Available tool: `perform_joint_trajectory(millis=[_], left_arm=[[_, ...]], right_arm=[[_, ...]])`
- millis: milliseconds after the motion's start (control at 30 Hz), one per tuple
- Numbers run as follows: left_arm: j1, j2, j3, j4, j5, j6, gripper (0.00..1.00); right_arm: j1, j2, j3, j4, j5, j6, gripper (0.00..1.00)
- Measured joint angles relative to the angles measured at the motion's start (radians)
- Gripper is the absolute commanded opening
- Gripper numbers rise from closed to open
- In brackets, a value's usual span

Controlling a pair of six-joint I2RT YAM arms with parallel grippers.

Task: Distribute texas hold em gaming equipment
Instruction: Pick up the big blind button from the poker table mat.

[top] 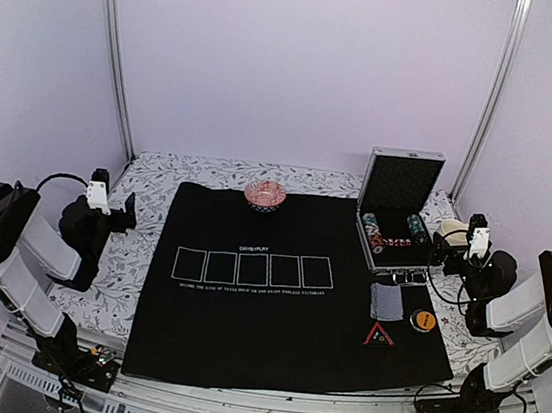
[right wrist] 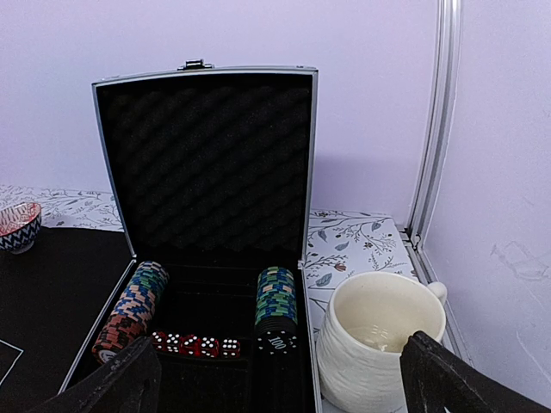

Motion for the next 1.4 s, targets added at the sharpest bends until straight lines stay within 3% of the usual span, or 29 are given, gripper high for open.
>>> perform_joint_trajectory(millis=[333,467,567,667,800,1000,1100,1267,1400], left_arm=[[0.009,0.0,0.009,-0.027,0.039,-0.011,0.98],[0.014,0.0,0.011,-0.031,0.045,-0.012,0.98],[0.014,-0.054,0.03,-0.13,-0.023,-0.041,0.98],[0.015,-0.203,0.152,-0.38,-0.201,-0.117,0.98],[-0.019,-0.377,0.341,-0.526,-0.278,-0.151,0.98],[-0.214,-0.506,0.645,-0.744,-0.183,-0.125,0.98],[-0.311,-0.52,0.783,-0.861,-0.098,-0.073,0.98],[-0.488,-0.551,0.91,-1.062,0.051,0.039,0.98],[-0.538,-0.586,0.909,-1.195,0.33,0.15,0.98]], right_arm=[[0.0,-0.046,0.0,-0.048,0.006,0.001,0.99],[0.0,-0.276,0.008,-0.191,0.036,0.035,0.99],[0.0,-0.433,0.073,-0.311,0.002,0.063,0.99],[0.0,-0.549,0.219,-0.494,-0.075,0.097,0.99],[-0.001,-0.63,0.38,-0.629,-0.225,0.175,0.99],[0.014,-0.595,0.613,-0.879,-0.439,0.32,0.99],[0.095,-0.572,0.711,-1.044,-0.418,0.344,0.99],[0.42,-0.449,0.912,-1.364,-0.194,0.299,0.99],[0.647,-0.286,1.049,-1.615,0.03,0.289,0.99]])
